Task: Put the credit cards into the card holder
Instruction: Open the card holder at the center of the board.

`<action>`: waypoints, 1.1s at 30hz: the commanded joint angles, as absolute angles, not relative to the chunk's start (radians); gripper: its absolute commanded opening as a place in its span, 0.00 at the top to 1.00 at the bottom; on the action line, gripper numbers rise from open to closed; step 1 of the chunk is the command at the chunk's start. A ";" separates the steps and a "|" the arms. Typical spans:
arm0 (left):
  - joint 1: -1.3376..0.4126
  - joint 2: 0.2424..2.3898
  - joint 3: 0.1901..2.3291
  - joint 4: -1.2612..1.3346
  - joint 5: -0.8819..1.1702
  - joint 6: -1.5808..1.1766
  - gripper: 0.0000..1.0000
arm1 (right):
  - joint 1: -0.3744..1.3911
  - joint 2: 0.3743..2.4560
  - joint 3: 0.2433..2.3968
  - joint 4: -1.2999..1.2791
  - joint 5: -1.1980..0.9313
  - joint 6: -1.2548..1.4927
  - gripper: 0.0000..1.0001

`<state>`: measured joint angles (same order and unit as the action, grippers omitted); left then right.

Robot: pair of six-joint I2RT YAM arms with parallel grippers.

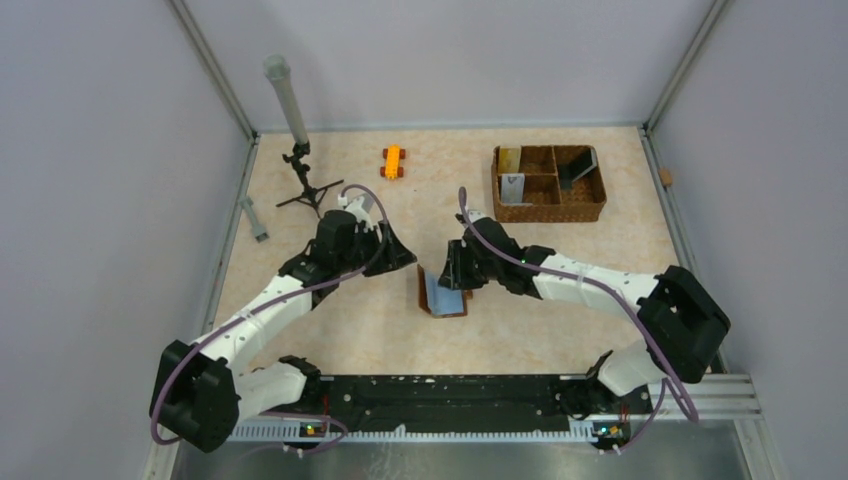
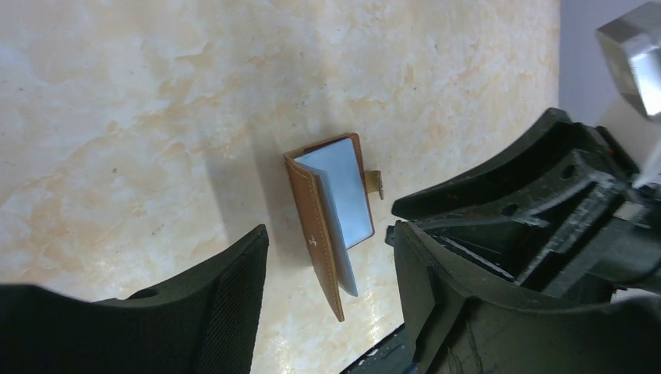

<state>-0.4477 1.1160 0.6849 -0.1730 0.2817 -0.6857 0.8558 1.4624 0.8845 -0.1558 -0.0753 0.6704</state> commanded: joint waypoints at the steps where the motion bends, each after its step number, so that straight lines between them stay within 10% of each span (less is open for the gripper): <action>1: -0.448 1.088 0.710 -0.066 0.356 -0.704 0.37 | 0.830 1.468 0.856 -0.106 -0.073 0.674 0.68; 21: -0.509 1.092 0.603 0.199 0.468 -0.837 0.43 | 0.831 1.740 0.910 0.181 -0.274 0.631 0.76; 33: -0.558 1.254 0.378 0.467 0.369 -0.949 0.66 | 0.832 1.809 0.887 0.141 -0.191 0.704 0.78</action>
<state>-0.5461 1.2160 0.4301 0.3267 0.4389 -0.9157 0.8246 1.7828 0.8845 0.1383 -0.2447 0.6819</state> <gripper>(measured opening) 0.362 0.219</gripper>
